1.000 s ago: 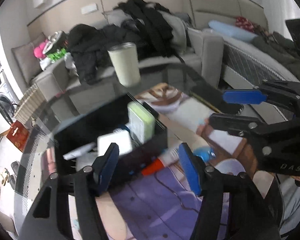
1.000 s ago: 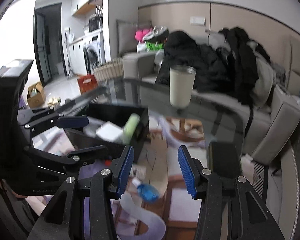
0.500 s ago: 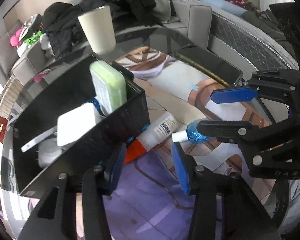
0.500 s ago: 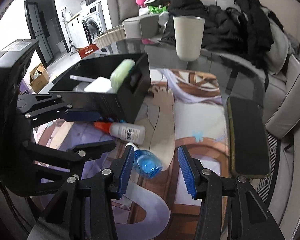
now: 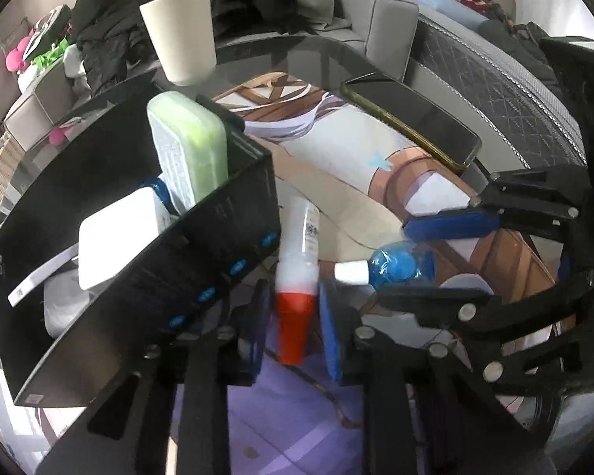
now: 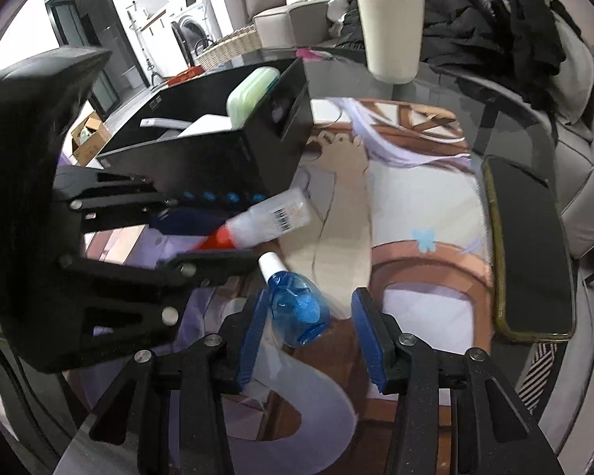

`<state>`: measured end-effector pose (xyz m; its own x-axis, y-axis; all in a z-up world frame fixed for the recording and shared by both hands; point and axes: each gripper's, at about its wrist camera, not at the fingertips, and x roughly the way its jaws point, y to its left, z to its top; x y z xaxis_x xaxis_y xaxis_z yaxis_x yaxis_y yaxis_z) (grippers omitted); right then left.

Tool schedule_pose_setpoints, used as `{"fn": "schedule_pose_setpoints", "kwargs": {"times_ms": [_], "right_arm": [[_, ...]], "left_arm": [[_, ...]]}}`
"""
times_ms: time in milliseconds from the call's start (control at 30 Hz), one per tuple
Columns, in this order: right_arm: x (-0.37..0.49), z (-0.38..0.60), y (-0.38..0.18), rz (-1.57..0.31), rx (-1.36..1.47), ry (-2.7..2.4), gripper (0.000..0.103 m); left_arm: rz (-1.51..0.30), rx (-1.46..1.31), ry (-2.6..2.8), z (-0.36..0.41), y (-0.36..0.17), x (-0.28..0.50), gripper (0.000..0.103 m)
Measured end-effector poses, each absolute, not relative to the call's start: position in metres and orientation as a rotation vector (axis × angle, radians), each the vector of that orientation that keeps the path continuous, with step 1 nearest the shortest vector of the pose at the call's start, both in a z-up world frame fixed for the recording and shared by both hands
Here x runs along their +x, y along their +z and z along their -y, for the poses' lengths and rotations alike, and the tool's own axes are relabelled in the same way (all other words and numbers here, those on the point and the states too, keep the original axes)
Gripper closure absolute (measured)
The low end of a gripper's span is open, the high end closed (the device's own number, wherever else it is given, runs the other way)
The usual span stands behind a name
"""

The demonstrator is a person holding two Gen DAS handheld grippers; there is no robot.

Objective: Organize rigid objects
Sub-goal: 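Grasp the white glue bottle with the left gripper while the right grasps the small blue bottle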

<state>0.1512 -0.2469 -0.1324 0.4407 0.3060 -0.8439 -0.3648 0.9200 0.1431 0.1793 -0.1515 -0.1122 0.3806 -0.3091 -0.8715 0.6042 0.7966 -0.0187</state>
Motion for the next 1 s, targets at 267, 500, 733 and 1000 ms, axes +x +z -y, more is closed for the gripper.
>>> {"fn": "schedule_pose_setpoints", "kwargs": {"times_ms": [267, 500, 733, 1000], "right_arm": [[0.151, 0.235, -0.133, -1.048, -0.084, 0.450, 0.070], [0.144, 0.219, -0.133, -1.048, -0.109, 0.473, 0.070], [0.139, 0.188, -0.134, -1.049, -0.148, 0.504, 0.070], [0.137, 0.149, -0.133, -1.058, -0.183, 0.530, 0.070]], "left_arm": [[-1.052, 0.315, -0.581, 0.147, -0.109, 0.171, 0.085], [-1.075, 0.252, -0.515, 0.108, -0.104, 0.151, 0.085], [-1.098, 0.226, -0.474, 0.066, -0.109, 0.136, 0.085], [-1.114, 0.208, -0.463, 0.036, -0.112, 0.127, 0.085]]}}
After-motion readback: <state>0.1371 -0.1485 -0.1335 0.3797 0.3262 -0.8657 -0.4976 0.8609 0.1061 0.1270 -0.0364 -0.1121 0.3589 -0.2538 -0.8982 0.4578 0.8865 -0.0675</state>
